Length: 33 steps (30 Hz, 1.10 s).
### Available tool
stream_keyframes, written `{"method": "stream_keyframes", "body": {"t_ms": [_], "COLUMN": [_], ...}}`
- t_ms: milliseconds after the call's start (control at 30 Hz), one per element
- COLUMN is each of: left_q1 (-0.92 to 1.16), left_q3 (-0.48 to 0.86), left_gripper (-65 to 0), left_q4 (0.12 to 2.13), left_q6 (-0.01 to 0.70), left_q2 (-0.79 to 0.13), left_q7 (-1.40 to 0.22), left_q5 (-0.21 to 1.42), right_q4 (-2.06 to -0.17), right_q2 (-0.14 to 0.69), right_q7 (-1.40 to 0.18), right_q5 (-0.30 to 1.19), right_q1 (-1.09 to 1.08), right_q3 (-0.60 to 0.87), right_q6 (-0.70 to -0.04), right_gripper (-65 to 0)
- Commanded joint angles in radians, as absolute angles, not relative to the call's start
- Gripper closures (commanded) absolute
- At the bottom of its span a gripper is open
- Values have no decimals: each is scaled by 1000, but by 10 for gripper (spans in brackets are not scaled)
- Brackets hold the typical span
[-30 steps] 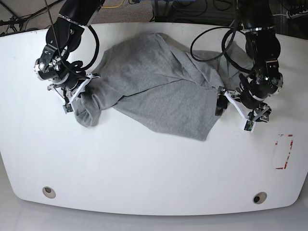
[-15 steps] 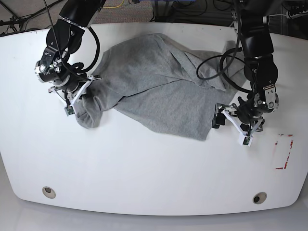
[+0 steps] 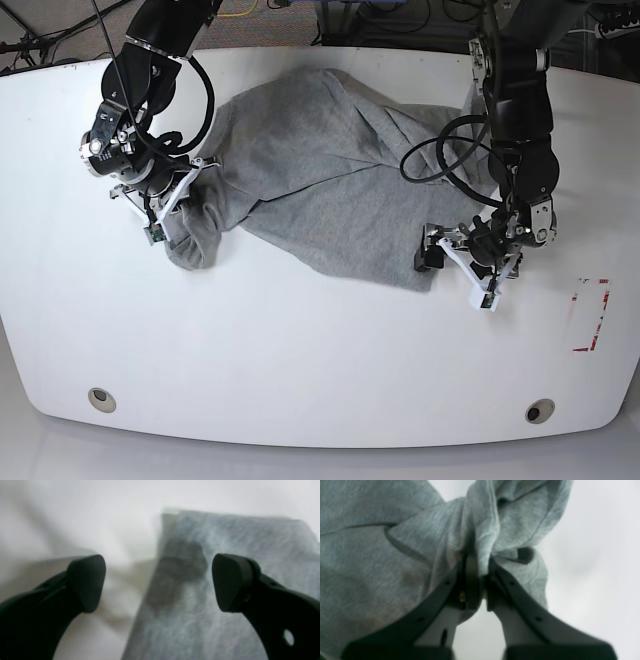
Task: Fold the T-shirt properly
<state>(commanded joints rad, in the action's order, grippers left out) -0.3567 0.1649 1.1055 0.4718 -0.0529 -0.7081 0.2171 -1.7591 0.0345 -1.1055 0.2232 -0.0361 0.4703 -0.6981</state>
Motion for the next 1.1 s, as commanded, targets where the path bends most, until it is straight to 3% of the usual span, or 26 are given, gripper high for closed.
{"method": "stream_keyframes", "body": {"t_ms": [467,567,600,700,800,967,1100], "left_q1": [-352,-352,-355,-358,-358,-355,-354], "left_q3": [139,139,139,139,139,140,142], "left_gripper": [-639,-556,-490,-381,-335,-314,-181], "left_q4": [1098,1086,1064,1026,1004,1003,1001], "left_q6": [472,467,469,470,470,470,464], "left_q2": [-4,-4,-5,-2,-2,-1,-1], "left_q7": [-707,-702,-702,-702,-702,-696,-642], "left_q5": [214,211,214,214,214,216,216], "right_q4": [-1758,-1758,-1758,-1758,-1758,-1758,-1738], "right_q2": [36,36,36,36,36,36,36], "right_q7": [-1104,-1104,-1104,-1104,-1104,-1104,-1104], "right_q5": [220,220,220,220,220,220,223], "right_q1": [-48,-50,-51,-51,-51,-51,-53], "right_q3": [470,470,470,470,470,470,470], "right_q6": [-698,-698,-698,-698,-698,-698,-698], "right_gripper": [0,0,0,0,0,0,0]}}
